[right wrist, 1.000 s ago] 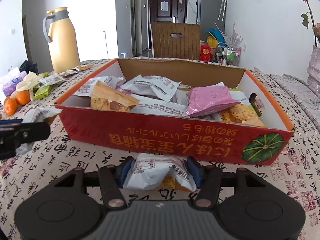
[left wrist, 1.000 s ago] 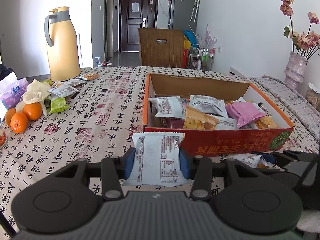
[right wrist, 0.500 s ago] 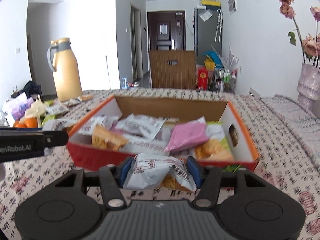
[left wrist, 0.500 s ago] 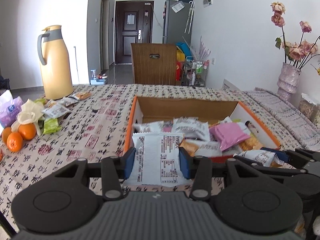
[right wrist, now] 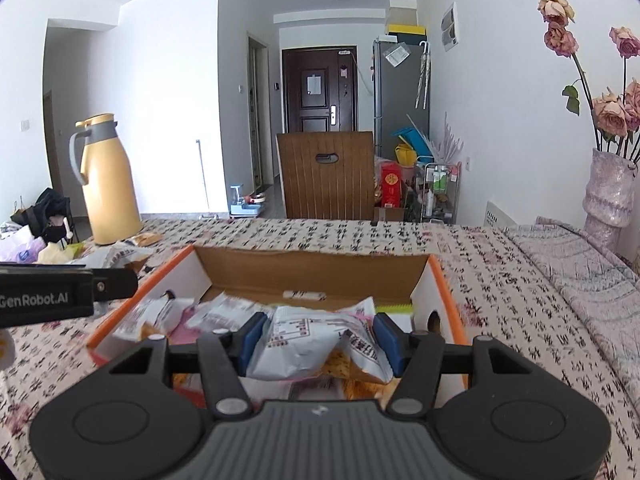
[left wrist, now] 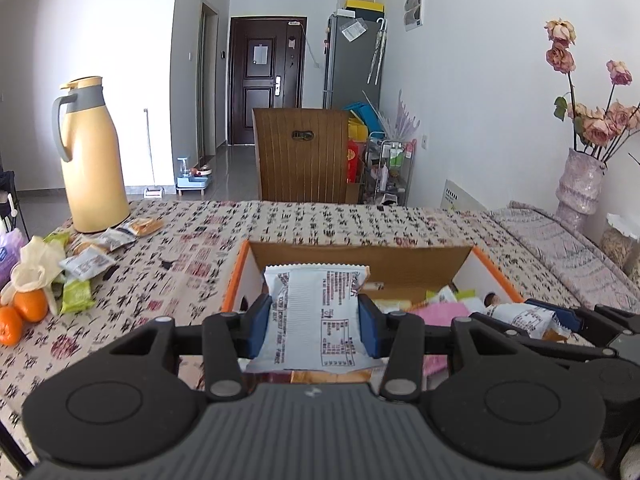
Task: Organize snacks
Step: 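Open both grippers to release the white packets into the box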
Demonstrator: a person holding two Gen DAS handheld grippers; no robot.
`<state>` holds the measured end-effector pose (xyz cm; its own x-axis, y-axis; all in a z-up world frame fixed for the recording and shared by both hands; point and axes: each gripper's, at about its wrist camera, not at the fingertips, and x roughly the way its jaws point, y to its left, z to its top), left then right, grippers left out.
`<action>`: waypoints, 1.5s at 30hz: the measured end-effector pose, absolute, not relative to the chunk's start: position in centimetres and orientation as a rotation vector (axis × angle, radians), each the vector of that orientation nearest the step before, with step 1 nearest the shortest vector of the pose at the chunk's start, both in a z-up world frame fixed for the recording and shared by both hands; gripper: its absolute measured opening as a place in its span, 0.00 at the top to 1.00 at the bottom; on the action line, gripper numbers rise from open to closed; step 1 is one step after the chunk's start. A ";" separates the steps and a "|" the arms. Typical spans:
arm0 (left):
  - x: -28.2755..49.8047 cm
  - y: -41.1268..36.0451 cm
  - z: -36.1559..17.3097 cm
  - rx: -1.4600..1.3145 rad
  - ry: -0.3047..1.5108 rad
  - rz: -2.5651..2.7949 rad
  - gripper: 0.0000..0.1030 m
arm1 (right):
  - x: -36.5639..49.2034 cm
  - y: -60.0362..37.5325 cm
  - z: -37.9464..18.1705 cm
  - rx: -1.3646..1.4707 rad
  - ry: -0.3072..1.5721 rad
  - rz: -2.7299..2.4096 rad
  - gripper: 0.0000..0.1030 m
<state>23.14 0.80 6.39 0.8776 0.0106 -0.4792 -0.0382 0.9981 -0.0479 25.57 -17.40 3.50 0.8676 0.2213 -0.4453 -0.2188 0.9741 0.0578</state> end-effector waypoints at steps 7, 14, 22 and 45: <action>26.7 -0.1 6.4 -0.070 0.486 0.034 0.55 | 29.0 -17.8 3.4 0.023 0.438 0.208 0.45; 29.7 -0.6 4.5 -0.049 0.492 0.059 0.55 | 32.1 -18.1 2.5 0.035 0.411 0.192 0.45; 30.5 0.5 2.3 -0.068 0.492 0.065 0.55 | 33.0 -18.4 0.0 0.041 0.454 0.213 0.43; 27.2 1.1 5.3 -0.103 0.418 0.105 0.00 | 30.4 -19.0 2.1 0.050 0.416 0.175 0.00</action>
